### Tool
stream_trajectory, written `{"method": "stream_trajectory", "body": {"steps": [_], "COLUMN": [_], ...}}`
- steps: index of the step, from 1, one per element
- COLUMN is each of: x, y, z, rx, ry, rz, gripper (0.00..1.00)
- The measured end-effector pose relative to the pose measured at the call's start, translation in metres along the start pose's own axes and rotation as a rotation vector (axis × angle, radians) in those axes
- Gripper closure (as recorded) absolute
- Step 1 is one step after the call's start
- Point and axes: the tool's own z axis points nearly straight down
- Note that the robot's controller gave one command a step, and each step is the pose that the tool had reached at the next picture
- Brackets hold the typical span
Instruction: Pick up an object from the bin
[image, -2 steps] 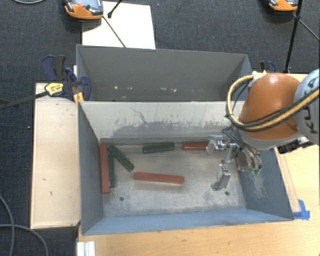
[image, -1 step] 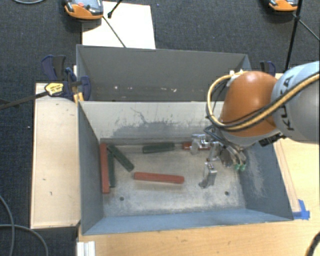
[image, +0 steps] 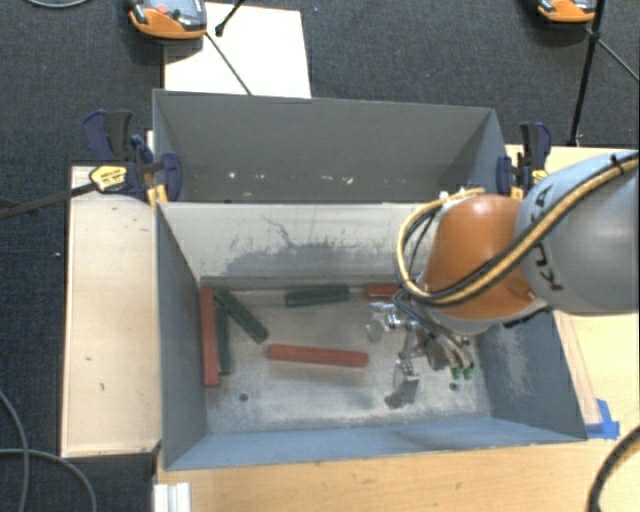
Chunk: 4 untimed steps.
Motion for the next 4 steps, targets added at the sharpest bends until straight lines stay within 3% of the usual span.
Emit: {"method": "stream_trajectory", "body": {"steps": [1,2,3,4], "x": [-0.034,-0.012,-0.012,-0.013], "y": [0.027,0.064,0.064,0.064], "z": [0.026,0.047,0.048,0.047], "rx": [-0.001,-0.001,-0.001,-0.001], "ry": [0.011,0.007,0.007,0.005], "rz": [0.028,-0.074,-0.075,-0.078], "gripper": [0.00,1.00,0.00,1.00]}}
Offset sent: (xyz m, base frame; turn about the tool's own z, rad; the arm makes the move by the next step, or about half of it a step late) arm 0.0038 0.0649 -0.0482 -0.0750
